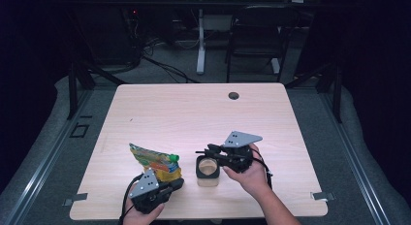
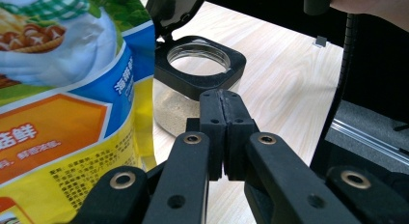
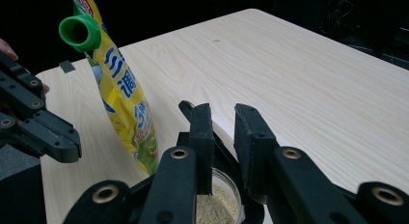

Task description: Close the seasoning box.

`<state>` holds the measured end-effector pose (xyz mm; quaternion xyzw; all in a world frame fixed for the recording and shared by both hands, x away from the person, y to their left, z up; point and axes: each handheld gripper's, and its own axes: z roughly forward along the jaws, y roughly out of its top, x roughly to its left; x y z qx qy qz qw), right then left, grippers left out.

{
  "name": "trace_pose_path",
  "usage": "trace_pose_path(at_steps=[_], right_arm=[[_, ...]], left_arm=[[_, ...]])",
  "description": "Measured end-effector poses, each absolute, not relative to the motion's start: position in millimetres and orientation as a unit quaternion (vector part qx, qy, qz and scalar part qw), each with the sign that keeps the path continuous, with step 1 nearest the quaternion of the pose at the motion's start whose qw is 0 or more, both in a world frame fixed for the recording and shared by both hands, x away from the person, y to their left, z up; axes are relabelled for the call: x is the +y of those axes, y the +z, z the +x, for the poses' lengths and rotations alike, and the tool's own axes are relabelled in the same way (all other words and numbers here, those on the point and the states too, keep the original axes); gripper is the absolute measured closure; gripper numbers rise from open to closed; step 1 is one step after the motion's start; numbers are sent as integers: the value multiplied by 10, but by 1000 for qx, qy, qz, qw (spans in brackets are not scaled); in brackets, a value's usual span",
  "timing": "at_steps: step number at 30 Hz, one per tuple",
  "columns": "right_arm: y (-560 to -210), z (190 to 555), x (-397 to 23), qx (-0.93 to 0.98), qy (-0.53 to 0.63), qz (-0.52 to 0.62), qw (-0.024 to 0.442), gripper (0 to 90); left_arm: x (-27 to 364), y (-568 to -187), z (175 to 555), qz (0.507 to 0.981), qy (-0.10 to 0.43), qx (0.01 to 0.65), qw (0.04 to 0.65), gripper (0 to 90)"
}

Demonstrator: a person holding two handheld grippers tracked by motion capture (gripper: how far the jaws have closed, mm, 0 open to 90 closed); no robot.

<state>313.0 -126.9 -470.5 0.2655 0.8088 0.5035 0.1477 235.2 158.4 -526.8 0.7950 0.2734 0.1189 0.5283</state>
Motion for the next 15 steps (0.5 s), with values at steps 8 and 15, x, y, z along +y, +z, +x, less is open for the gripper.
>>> trace_pose_path(at_steps=[8,15], right_arm=[[-4746,3060,-1264,808,504,261,157,781],[-4823,2956,-1252,808,502,259,167,775]], left_arm=[[1613,-5273,2354,794,114,273,531,889],[1643,-5269,2350,794,120,277,528,888]])
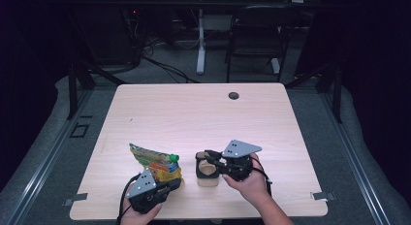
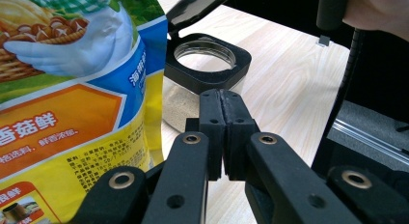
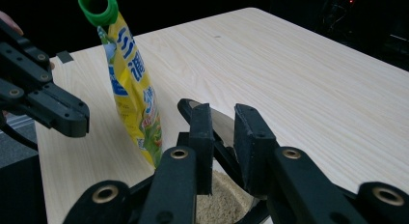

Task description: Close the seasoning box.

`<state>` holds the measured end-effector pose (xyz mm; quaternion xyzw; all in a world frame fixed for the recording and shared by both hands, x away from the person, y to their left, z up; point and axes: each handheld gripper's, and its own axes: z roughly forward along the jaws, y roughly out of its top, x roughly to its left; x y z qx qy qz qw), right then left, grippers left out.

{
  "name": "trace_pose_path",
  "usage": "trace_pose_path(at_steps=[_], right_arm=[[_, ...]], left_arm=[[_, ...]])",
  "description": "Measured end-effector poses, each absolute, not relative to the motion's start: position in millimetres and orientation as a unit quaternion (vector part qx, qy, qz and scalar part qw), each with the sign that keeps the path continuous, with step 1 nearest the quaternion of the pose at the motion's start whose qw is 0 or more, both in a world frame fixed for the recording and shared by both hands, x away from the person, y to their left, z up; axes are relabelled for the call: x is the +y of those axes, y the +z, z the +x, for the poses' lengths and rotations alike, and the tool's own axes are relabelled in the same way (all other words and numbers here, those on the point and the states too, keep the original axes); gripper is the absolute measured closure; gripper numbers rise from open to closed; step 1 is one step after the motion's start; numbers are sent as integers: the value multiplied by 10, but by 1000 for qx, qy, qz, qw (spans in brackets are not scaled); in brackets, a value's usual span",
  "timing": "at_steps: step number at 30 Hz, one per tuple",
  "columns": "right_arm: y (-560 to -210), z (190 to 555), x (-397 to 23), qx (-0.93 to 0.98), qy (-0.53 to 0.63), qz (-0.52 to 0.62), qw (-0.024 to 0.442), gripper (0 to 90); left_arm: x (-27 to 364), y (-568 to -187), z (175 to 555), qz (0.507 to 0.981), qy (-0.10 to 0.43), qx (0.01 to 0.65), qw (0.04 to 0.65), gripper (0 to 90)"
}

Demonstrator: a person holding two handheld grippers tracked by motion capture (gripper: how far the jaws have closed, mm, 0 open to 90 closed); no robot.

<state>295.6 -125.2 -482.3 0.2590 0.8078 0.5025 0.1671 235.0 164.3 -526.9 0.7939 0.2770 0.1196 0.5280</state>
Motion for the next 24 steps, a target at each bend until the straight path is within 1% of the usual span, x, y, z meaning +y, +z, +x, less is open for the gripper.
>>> trace_pose_path(at_steps=[5,11,12,14,20,24], right_arm=[[-4903,2879,-1253,810,497,259,172,747],[-5016,2814,-1261,814,492,261,162,699],[-5036,2803,-1255,815,491,263,160,687],[-5081,2775,-1244,817,488,263,157,626],[-5140,2706,-1242,811,501,268,142,589],[-5125,2648,-1270,807,507,267,142,575]], left_arm=[[1649,-5277,2338,795,120,277,526,890],[1646,-5278,2333,795,120,277,526,888],[1647,-5279,2332,795,120,277,526,887],[1651,-5280,2332,795,120,278,526,886],[1663,-5285,2334,794,118,280,526,886],[1667,-5283,2331,794,120,280,526,885]])
